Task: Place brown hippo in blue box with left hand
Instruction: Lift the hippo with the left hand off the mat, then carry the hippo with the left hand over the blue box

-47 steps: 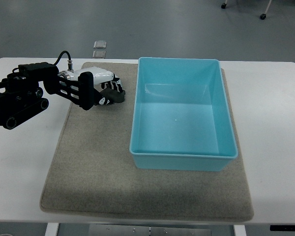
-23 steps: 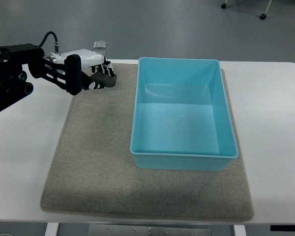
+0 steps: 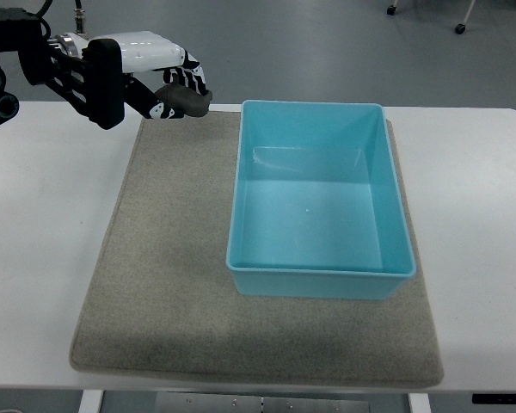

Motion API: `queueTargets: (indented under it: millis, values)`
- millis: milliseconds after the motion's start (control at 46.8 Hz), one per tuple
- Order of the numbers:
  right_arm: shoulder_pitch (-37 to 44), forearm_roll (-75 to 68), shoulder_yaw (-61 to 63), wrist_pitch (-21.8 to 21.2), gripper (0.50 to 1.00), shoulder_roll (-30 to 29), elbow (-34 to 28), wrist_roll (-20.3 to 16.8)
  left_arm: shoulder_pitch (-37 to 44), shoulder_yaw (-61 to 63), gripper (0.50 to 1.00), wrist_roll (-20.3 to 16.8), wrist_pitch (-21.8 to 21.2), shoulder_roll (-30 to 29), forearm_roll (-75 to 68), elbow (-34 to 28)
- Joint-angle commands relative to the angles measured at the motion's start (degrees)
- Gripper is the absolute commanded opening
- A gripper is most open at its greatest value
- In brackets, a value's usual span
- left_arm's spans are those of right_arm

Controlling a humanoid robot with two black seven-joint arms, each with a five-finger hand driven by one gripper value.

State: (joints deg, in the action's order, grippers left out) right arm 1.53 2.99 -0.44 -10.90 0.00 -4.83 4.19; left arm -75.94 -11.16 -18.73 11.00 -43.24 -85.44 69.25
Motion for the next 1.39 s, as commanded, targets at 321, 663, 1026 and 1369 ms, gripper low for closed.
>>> queueTargets:
  millis: [321, 663, 1026, 1369]
  values:
    - [-0.04, 0.0, 0.0, 0.0, 0.936, 0.0, 0.0, 0.03, -3.16, 0.35, 0.5, 0.62, 3.77, 6.93, 2.47, 3.18]
    - [-0.04, 0.0, 0.0, 0.0, 0.936, 0.0, 0.0, 0.03, 0.0, 2.45, 0.5, 1.15, 2.62, 17.39, 1.59, -2.89]
    - [-0.04, 0.0, 0.0, 0.0, 0.936, 0.0, 0.0, -0.06, 4.13, 2.89, 0.5, 1.24, -0.98, 22.75, 0.71, -6.75]
    - [0.05, 0.0, 0.0, 0.0, 0.936, 0.0, 0.0, -0.06, 4.48, 2.72, 0.578, 1.06, -0.98, 22.93, 0.89, -6.32]
